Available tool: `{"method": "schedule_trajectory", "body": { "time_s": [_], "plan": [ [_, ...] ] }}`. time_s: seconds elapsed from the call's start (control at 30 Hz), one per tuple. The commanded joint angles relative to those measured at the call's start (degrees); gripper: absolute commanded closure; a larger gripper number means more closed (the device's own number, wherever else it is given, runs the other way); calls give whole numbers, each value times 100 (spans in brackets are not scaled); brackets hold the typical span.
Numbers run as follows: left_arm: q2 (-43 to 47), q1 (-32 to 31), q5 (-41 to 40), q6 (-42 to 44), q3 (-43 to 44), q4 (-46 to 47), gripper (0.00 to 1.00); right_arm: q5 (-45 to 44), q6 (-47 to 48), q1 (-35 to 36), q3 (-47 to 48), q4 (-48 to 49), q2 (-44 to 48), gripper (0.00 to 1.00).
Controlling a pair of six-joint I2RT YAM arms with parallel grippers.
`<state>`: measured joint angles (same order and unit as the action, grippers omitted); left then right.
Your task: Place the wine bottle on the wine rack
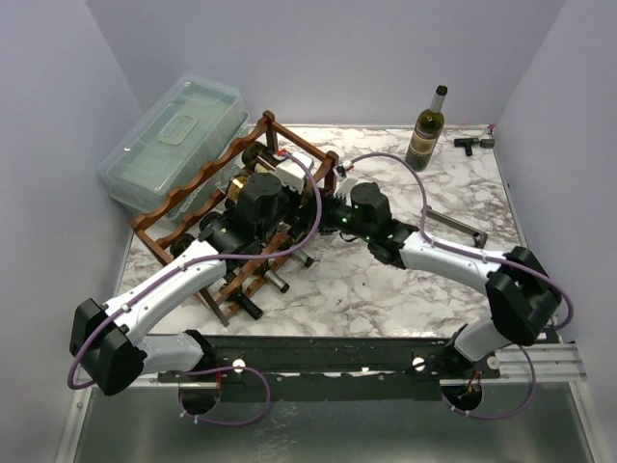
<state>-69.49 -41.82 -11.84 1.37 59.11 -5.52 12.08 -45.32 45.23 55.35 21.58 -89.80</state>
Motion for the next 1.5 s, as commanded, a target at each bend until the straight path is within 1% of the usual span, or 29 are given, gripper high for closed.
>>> {"method": "schedule_trajectory", "body": {
  "time_s": [0.0,0.07,0.1,0.2,0.3,0.33,0.47,0.57,0.67,0.73,0.77,0.93,1.03,1.13,1.3,1.47],
  "plan": [
    [188,-254,380,-216,-14,130,77,-194,434,65,-199,-496,743,32],
    [218,-273,468,-211,-29,135,71,-280,491,65,-365,-726,1086,30],
    [220,-282,472,-199,-39,143,66,-318,500,65,-445,-836,1280,30],
    [207,-300,367,-213,-32,132,55,-524,721,65,-678,-1354,1850,29],
    [255,-329,425,-212,-47,146,44,-1120,975,65,-818,-2080,2339,24],
    [270,-341,420,-191,-72,168,40,-1350,1054,65,-822,-2467,2504,22],
    [317,-346,326,-189,-72,182,28,-2169,1483,60,-819,-3264,3060,17],
    [368,-347,327,-167,-109,208,21,-2912,1654,47,-667,-3736,3431,10],
    [428,-348,204,-163,-88,200,17,-3505,2023,13,-501,-3846,3602,3],
    [527,-348,212,-163,-127,220,15,-3792,2239,-58,-279,-3865,3514,0],
    [576,-351,165,-1,-163,263,13,-3947,2318,-94,-155,-3879,3429,0],
    [757,-350,-207,60,-266,395,10,-4545,2661,-356,592,-3684,2735,0],
    [828,-345,-304,78,-337,493,9,-4464,2802,-761,1170,-3588,2192,0],
    [845,-345,-337,99,-348,508,8,-4274,2789,-1381,1781,-3668,1633,0],
    [908,-346,-393,162,-339,508,8,-4498,3096,-2078,2455,-3279,1036,0],
    [1021,-351,-389,176,-352,525,6,-4477,3238,-2726,3445,-3357,303,0]
  ]
}}
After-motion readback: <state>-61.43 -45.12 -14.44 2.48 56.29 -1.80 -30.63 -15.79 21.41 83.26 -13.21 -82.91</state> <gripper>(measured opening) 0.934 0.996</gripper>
